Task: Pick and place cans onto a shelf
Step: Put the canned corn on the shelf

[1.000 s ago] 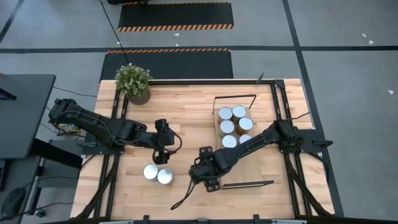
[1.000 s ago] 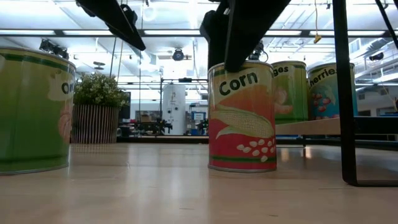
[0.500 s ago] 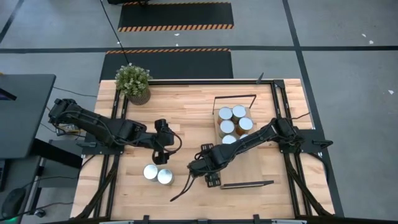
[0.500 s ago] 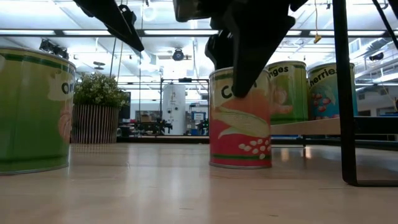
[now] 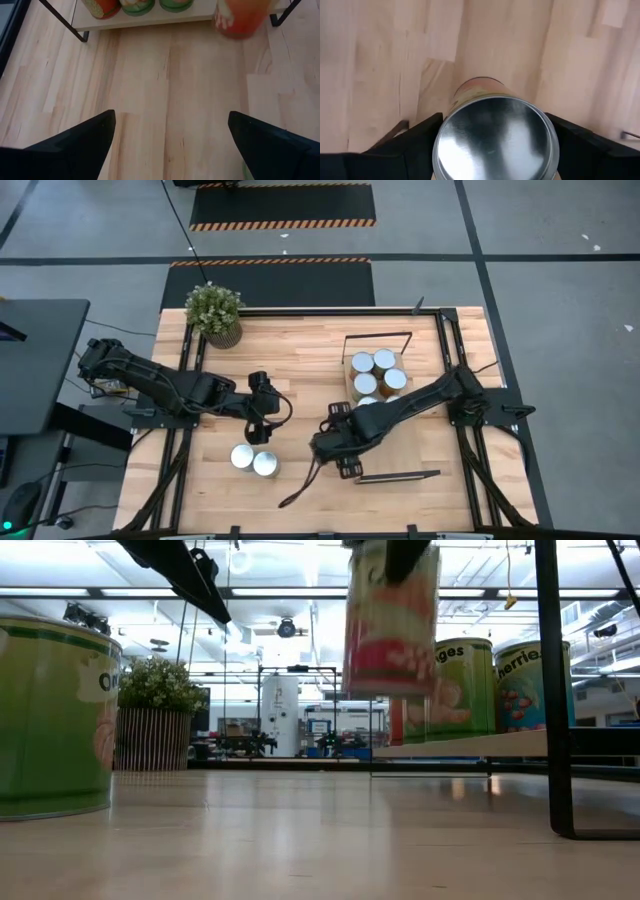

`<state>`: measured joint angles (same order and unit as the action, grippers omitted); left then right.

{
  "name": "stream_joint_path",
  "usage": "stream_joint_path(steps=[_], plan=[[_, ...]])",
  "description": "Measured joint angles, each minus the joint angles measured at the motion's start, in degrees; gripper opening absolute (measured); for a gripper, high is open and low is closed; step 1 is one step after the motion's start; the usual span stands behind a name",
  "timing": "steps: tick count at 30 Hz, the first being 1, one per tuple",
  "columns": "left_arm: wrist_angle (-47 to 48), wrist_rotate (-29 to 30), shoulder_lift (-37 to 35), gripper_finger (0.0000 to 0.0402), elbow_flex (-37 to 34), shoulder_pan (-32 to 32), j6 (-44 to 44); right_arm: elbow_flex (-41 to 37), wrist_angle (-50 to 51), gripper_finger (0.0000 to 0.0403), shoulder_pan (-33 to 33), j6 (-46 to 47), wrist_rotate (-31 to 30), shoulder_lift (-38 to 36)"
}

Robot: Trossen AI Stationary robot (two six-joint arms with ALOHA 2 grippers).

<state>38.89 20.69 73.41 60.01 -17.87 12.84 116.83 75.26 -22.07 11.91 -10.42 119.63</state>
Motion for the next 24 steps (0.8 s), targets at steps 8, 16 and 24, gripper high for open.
stream_joint_path(steps=[8,16,24], plan=[[0.0,-0.75,0.0,0.0393,0.0,0.0,1.55,-6.73,2.22,0.0323,-1.66,4.86,-2.12,-6.36],[-0.24,-2.54,0.06,0.0393,0.0,0.01,1.62,-20.96,0.49,0.0323,-4.31,16.44,0.8,-16.36],[-0.79,-2.56,0.09,0.0393,0.0,0.0,1.92,-32.56,-0.65,0.0323,-6.41,24.99,3.34,-24.43]])
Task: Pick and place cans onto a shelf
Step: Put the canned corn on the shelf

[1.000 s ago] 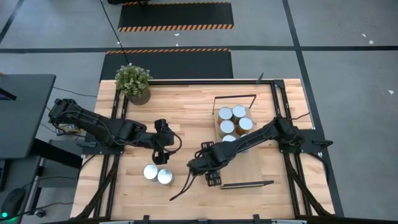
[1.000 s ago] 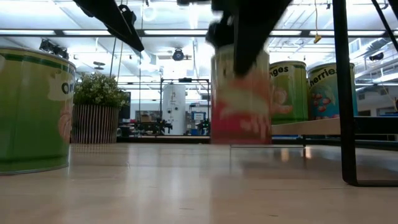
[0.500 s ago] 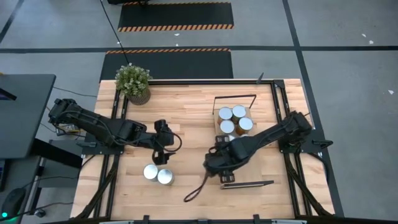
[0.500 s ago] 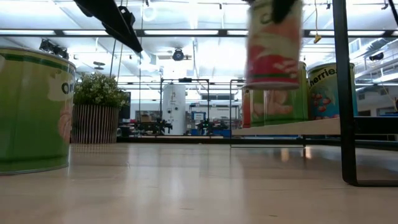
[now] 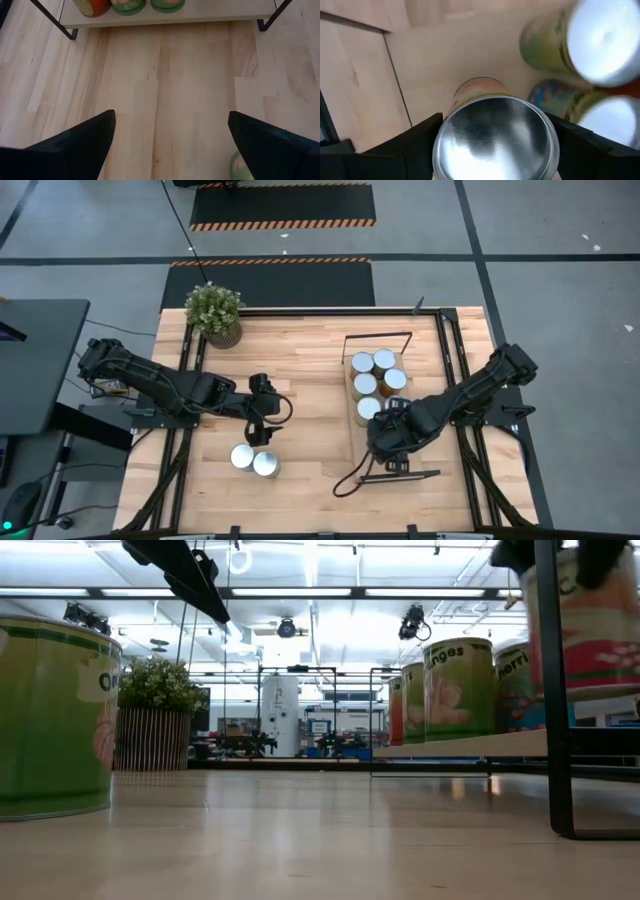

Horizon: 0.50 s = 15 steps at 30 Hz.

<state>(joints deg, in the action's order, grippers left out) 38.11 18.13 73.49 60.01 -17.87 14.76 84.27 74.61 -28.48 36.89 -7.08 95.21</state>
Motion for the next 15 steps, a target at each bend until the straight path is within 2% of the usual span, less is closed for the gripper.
stream_joint_path(steps=[8,15], plan=[[-0.09,-1.42,0.0,0.0393,0.0,0.0,0.04,-8.3,-2.83,0.0347,-0.03,4.1,1.01,-4.03],[-0.2,-1.44,0.0,0.0393,0.0,0.02,0.04,-9.61,-2.38,0.0366,0.51,4.1,1.32,-3.49]])
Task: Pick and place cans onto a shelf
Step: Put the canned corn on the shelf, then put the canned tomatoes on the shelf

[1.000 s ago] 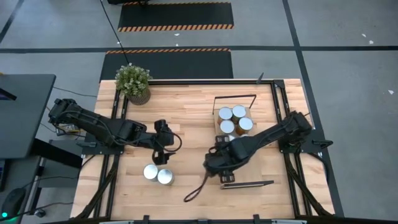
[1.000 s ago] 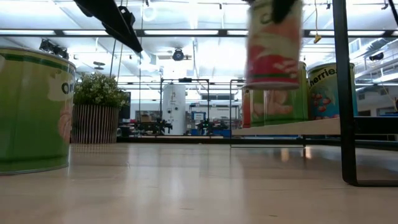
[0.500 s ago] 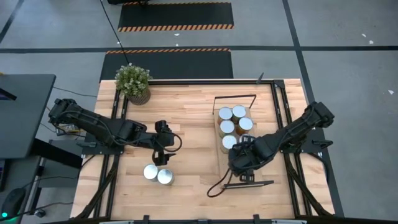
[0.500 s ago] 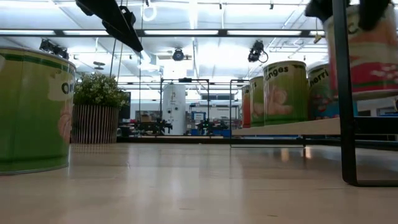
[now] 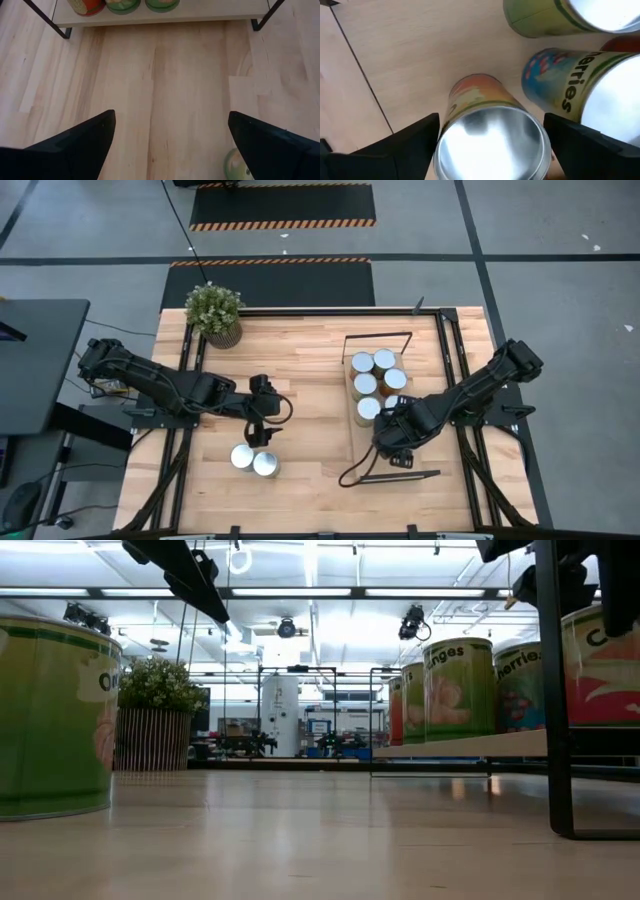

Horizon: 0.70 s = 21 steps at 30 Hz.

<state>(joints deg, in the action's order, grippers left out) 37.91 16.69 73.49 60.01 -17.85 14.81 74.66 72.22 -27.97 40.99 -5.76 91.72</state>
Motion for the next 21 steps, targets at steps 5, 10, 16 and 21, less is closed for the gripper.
stream_joint_path(steps=[5,10,16,21], plan=[[-0.02,0.0,0.0,0.0393,0.0,0.0,-0.2,1.2,2.69,0.0364,-0.02,0.02,-1.85,-0.49],[-0.09,0.0,0.0,0.0393,0.0,-0.02,-0.26,2.19,3.24,0.0362,0.0,0.19,-1.41,-0.47],[-0.31,-8.48,0.27,0.0393,0.0,-0.04,-0.2,8.42,6.99,0.0362,0.02,0.31,-5.17,-0.45],[-0.5,-18.33,1.89,0.0393,0.09,-1.85,1.4,12.48,6.57,0.0362,0.0,-2.17,-12.0,-0.47]])
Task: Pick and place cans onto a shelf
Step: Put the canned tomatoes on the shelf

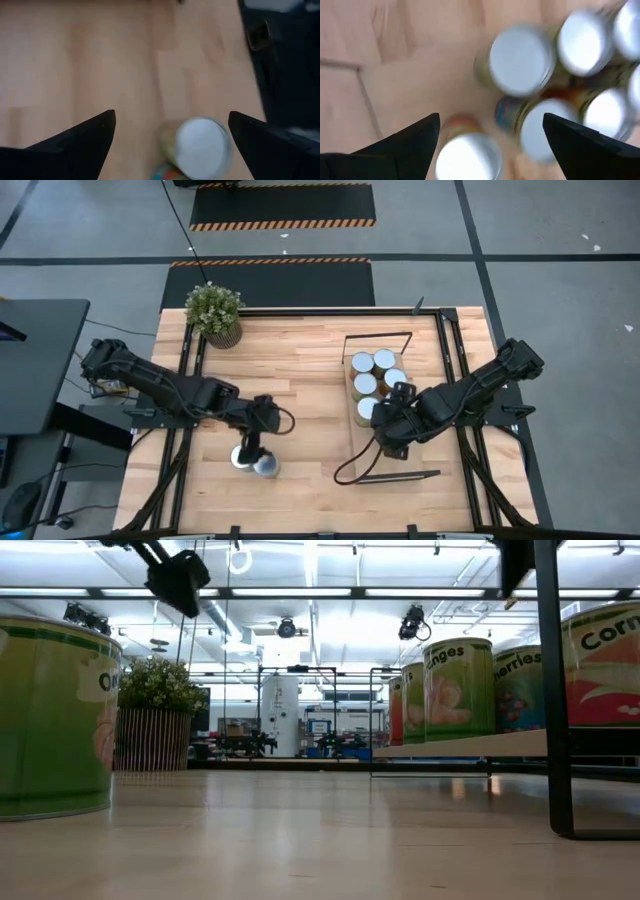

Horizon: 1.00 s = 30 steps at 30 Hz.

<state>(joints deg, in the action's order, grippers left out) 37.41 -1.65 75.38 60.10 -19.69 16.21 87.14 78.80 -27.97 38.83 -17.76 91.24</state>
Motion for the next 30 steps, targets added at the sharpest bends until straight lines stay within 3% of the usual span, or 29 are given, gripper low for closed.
stream_joint_path(steps=[3,10,18,30], plan=[[1.1,-2.25,0.55,0.0393,-0.15,-2.02,1.32,0.0,-4.34,0.0362,-0.14,-4.67,-5.71,0.02],[3.36,-0.29,0.76,0.0389,-0.09,-7.5,8.14,-2.1,-22.85,0.0362,0.23,-18.46,-14.0,0.91],[11.52,6.86,0.76,0.0375,-0.09,-17.03,21.5,-2.13,-37.83,0.0362,0.4,-27.63,-14.05,1.55],[23.83,16.76,0.71,0.0375,-1.24,-31.59,49.03,-2.13,-39.9,0.0362,1.31,-28.8,-14.18,1.55]])
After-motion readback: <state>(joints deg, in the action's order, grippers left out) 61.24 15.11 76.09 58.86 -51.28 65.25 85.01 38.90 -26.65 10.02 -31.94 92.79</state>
